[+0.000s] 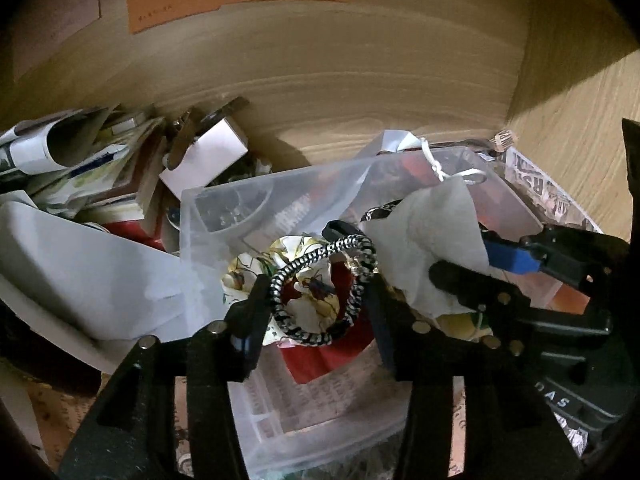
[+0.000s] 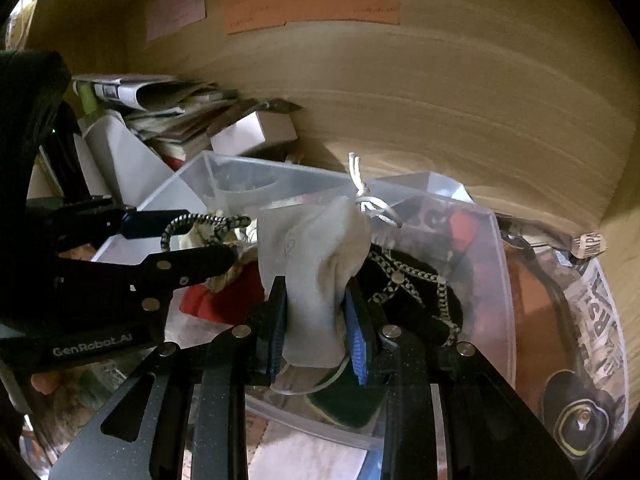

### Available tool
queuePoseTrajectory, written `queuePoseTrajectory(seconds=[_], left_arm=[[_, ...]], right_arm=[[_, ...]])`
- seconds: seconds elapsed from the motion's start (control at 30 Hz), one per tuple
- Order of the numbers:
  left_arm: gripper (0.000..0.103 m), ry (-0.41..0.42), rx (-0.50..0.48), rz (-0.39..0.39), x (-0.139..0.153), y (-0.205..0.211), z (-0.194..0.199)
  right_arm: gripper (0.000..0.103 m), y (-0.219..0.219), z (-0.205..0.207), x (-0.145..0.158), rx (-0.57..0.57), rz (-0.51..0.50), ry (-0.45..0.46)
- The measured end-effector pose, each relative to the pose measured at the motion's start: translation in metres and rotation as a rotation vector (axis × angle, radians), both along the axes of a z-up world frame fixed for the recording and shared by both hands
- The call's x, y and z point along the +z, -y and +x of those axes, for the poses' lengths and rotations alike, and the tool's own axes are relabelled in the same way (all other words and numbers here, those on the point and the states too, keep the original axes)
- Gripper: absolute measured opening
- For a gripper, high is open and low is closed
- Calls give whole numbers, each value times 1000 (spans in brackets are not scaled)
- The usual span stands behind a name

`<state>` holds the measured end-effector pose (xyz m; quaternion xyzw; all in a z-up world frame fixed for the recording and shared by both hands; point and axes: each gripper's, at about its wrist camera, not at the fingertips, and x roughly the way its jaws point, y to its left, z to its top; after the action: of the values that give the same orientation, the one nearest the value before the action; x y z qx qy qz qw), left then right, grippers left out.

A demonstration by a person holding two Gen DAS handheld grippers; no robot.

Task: Organize soft objects
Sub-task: 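Lower the bracelet and white bag into the clear box and open both tools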

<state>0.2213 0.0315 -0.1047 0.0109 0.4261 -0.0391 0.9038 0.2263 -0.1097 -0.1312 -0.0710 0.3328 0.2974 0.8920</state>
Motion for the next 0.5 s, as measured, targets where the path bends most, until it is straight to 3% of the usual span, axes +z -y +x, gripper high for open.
queuePoseTrajectory(seconds=[0.17,0.27,0.33,0.5], left_arm=[[57,7,2,-6,4,0,-3],[61,17,10,-24,10,-4,-5],[63,30,12,-42,15,-8,-9],[63,111,19,-40,37,-13,-28]], right_arm=[[32,-1,-2,1,-3,-15,3],[42,3,-3,4,-14,-5,6],[55,7,-4,7,-26,11,17],[62,18,-15,24,-41,60,56]])
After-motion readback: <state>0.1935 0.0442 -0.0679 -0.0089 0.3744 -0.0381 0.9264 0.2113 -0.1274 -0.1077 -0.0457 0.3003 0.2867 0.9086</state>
